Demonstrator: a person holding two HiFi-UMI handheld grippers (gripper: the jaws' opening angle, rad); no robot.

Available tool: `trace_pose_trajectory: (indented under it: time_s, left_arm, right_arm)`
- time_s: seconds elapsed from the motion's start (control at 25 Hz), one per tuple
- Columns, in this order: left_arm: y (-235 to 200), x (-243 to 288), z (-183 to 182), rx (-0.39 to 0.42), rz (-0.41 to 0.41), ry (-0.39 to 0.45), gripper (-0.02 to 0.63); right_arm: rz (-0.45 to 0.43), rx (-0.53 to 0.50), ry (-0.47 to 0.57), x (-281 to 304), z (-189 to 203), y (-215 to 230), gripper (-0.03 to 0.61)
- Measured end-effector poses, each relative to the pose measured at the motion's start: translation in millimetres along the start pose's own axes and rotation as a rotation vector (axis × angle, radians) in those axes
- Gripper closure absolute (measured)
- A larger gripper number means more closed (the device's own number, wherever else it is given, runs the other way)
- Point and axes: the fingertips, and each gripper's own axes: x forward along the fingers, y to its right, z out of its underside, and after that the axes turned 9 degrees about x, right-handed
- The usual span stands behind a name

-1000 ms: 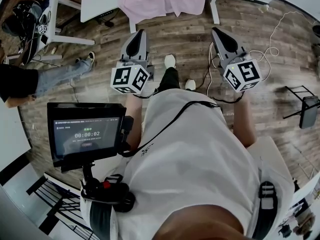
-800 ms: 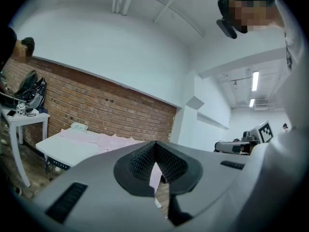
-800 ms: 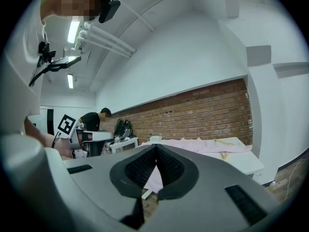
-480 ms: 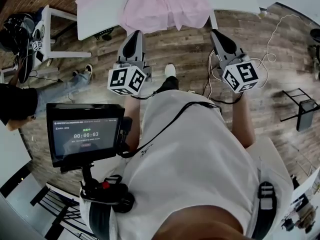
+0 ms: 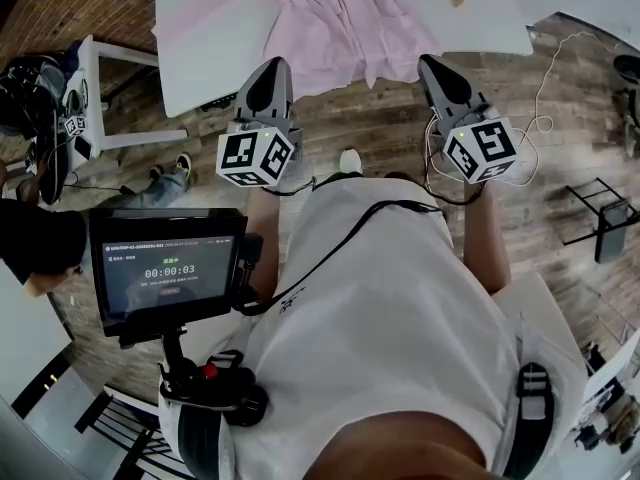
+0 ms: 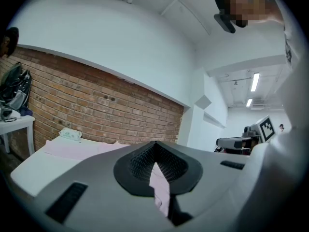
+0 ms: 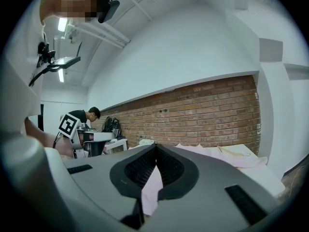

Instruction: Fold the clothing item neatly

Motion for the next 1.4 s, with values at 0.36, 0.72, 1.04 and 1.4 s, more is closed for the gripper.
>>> trace_pose_trajectory:
  time_s: [0.36,0.72,1.04,1.4]
  left_arm:
    - [-46,75,5,-0.030,0.031,-0.030,0.617]
    - [-51,121,-2,-0.022,0.028,-0.018,0.617]
    - [-67,211,1,-0.024,-0.039,-0.061,0.617]
    - [-79,267,1,-0.035,-0.126,-0.078,0.617]
  right_arm:
    - [0.038,0.030,-0.028,73,-5,41,0.580]
    - [0.039,0.018,-0.015,99,-23,84,0.580]
    - [-0.048,0.051,-0.065,169,-35,159,0.580]
    - [-0.182,0.054,-0.108,235,-45,200,0.580]
